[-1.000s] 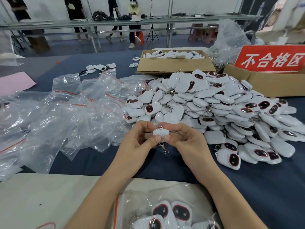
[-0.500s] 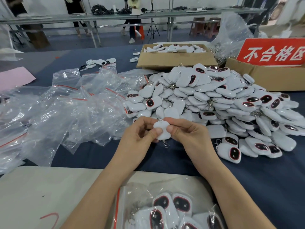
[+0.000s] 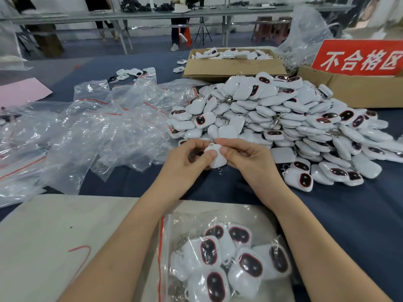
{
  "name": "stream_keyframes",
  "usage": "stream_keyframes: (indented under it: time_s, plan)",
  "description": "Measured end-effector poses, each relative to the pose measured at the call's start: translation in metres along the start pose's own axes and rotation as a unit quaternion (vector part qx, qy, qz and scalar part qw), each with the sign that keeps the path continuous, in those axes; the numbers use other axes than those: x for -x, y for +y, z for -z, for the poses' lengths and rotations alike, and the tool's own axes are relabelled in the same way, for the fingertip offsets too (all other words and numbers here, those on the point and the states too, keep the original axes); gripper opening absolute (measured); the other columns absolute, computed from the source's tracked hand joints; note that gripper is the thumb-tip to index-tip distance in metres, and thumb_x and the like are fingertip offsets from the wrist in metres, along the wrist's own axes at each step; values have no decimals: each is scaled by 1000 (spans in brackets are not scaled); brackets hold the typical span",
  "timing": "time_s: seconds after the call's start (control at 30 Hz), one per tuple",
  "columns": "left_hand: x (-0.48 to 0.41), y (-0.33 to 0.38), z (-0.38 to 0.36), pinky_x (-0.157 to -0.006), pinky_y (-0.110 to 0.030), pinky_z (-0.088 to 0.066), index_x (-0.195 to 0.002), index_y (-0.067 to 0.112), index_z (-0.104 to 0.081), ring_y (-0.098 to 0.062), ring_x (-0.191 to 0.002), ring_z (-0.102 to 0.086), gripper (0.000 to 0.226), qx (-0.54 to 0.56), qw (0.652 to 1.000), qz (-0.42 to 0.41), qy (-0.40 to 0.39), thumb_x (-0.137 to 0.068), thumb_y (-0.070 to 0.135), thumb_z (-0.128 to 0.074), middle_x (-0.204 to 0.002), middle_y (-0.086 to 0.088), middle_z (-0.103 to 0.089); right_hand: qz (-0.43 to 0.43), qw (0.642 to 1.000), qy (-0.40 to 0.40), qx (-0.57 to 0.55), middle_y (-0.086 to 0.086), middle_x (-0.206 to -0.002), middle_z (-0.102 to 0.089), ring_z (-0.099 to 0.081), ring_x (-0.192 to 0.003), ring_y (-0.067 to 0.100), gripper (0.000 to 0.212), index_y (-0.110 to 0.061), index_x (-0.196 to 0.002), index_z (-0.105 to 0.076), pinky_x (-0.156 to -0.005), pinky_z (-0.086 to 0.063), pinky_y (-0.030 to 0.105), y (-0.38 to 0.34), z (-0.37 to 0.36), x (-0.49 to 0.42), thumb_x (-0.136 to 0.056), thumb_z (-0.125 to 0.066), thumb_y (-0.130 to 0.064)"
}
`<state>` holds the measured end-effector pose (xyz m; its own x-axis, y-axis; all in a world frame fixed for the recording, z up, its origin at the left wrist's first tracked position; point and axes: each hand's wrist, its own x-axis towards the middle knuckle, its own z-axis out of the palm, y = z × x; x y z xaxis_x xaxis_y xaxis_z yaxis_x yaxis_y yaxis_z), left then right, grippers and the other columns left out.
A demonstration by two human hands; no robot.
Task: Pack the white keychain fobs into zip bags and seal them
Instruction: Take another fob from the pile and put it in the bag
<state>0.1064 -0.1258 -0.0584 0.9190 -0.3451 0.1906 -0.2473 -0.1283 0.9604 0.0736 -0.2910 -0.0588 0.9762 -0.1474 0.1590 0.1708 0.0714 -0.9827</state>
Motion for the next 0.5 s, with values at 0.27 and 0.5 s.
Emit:
stream_keyframes:
  time_s: [0.27, 0.5]
  plan:
    - [29, 12, 53, -73, -25, -56, -89, 15, -59, -10, -65, -58, 24, 256, 941, 26, 220, -93, -8, -52, -71, 4, -64, -12, 1000, 7, -6, -4, -106, -76, -74, -95, 17, 20, -22, -106, -74, -79, -59, 22, -10, 15, 19, -100, -59, -11]
    - [92, 8, 62, -88, -26, -58, -80, 28, -67, -18, -92, -72, 27, 229, 941, 11, 250, -87, 2, -73, -93, 2, -76, -12, 999, 39, -4, -1, -102, -76, -72, -87, 17, 22, -19, -102, -74, -77, -58, 21, -13, 17, 32, -101, -56, -6]
